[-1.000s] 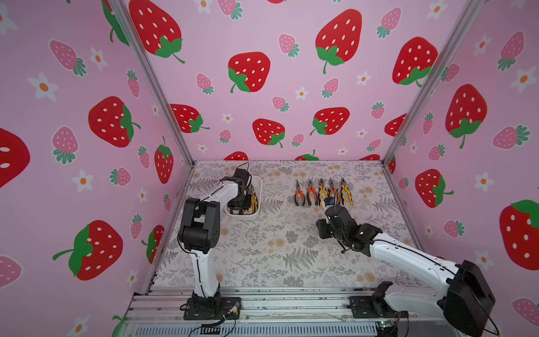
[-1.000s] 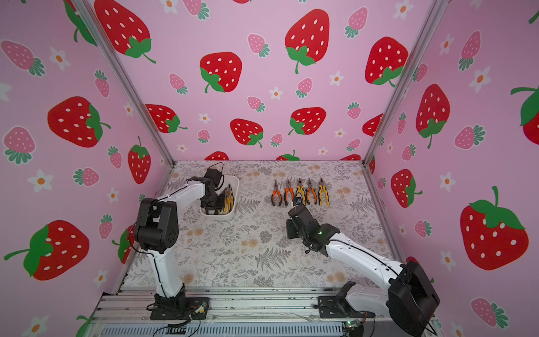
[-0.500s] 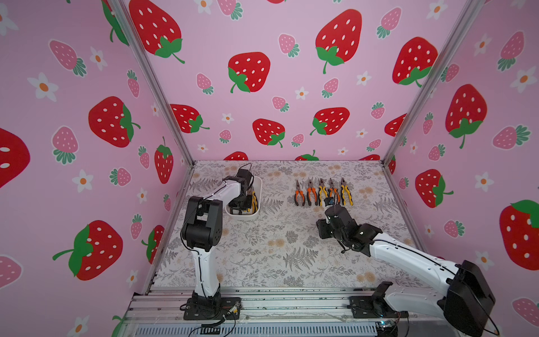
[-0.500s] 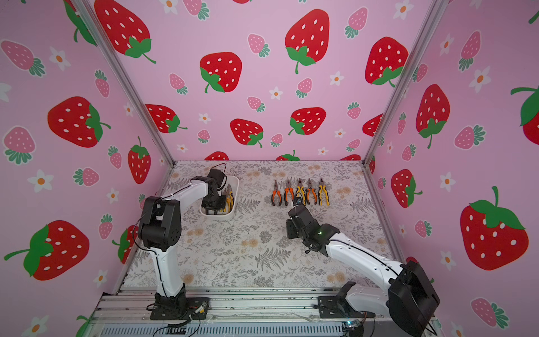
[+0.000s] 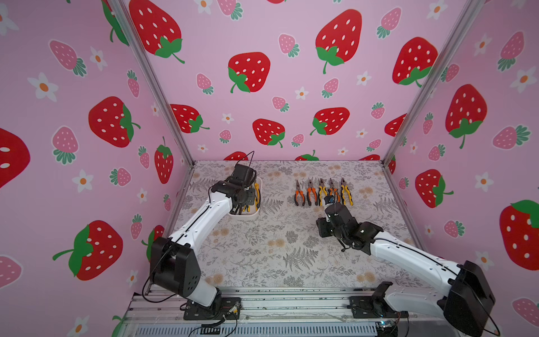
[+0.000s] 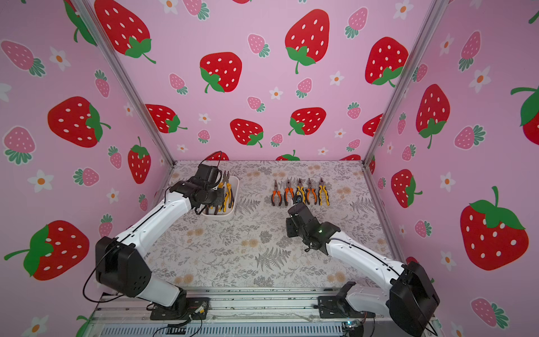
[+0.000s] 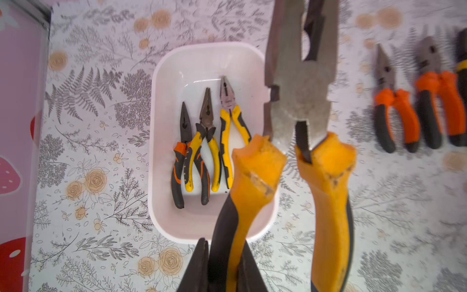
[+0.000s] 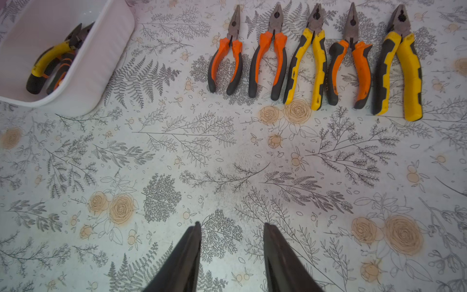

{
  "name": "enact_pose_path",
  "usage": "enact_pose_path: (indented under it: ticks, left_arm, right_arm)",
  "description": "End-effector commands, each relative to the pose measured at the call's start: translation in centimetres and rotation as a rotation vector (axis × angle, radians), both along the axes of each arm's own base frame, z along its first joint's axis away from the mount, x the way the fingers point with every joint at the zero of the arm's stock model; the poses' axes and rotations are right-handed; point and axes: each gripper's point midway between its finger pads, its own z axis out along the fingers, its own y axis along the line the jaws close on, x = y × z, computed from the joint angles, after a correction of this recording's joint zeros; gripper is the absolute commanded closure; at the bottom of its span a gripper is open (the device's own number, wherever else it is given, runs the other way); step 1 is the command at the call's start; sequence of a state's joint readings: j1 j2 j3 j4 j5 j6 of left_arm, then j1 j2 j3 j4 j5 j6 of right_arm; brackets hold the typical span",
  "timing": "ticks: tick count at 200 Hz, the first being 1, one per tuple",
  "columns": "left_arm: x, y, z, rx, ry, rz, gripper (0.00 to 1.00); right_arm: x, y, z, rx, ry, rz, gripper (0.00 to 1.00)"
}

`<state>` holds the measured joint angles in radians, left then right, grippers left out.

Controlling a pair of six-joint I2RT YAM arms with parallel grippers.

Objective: Take the pliers out of the storage box
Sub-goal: Pick up the pliers from the storage box.

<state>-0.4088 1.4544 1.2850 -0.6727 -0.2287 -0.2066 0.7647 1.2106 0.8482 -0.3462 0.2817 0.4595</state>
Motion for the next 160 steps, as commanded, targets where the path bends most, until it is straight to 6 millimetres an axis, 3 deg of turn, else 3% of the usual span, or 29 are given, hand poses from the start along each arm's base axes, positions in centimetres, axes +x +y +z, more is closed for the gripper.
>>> enact_pose_path:
  ticks: [1,36,54,89,119,160]
  left_arm:
    - [-1.8,-2.3,1.2,-0.013,-0.102,-0.024,1.0]
    - [-5.3,-5.2,2.4,0.009,-0.285,-0.073,1.0]
    - [-6.5,-6.0,1.8,0.029,-0.335,-0.092,1.0]
    - [-8.3,-7.0,1.2,0.071,-0.388,-0.115,1.0]
    - [-9.0,-7.9,1.1,0.066,-0.403,-0.134,1.0]
    - [-9.4,-8.8,1.6,0.09,-0.431,-0.162,1.0]
  right_arm:
    - [-0.1,1.5,1.7,0.057,0.051,0.027,0.54]
    - [0.2,5.0,4.9,0.174,0.13,0.09,0.5]
    - [1.0,6.1,6.6,0.205,0.125,0.092,0.44]
    - [2.4,7.9,8.7,0.256,0.154,0.077,0.43]
    - [3.0,10.5,10.5,0.393,0.215,0.103,0.42]
    - [3.6,13.1,11.2,0.482,0.324,0.105,0.39]
